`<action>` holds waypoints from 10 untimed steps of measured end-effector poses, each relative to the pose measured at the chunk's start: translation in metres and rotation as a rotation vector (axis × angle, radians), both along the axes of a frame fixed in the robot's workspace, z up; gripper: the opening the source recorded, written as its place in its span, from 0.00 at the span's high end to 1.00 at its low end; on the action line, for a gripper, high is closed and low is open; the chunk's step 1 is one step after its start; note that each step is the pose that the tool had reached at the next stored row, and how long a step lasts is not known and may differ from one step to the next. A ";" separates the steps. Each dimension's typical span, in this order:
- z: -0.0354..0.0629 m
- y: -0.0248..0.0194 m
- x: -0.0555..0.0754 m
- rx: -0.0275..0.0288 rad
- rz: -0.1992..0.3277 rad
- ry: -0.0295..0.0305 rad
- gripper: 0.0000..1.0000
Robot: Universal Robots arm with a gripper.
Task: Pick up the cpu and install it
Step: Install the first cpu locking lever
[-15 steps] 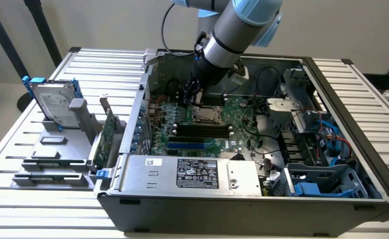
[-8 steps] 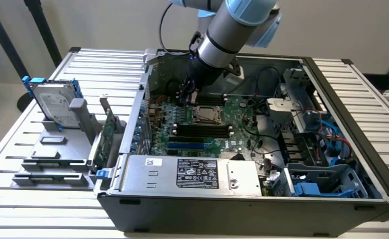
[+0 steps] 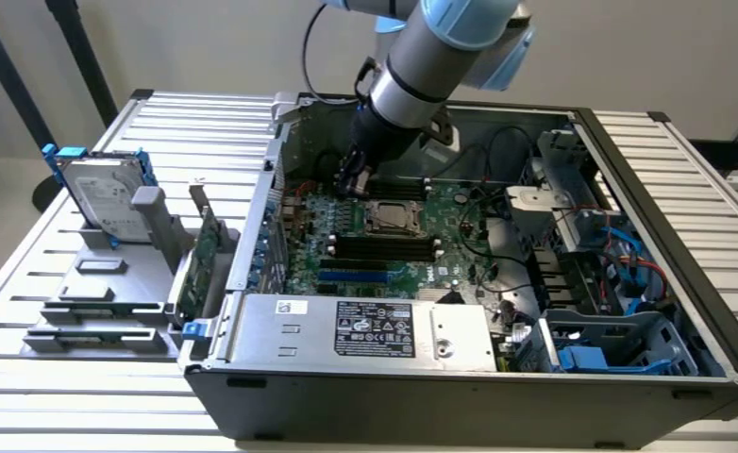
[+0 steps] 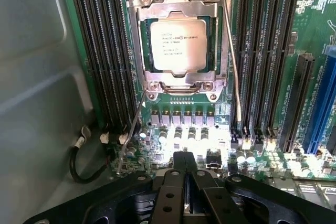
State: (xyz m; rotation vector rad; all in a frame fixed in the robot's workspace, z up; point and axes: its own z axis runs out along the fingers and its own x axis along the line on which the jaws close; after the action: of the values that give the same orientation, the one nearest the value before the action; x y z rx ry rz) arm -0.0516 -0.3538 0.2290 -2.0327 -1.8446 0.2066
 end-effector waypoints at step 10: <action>0.0000 0.0000 0.000 0.0001 -0.173 0.0000 0.89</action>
State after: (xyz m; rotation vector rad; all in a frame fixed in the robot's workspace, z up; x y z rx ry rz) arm -0.0516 -0.3538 0.2290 -2.1780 -1.6567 0.1583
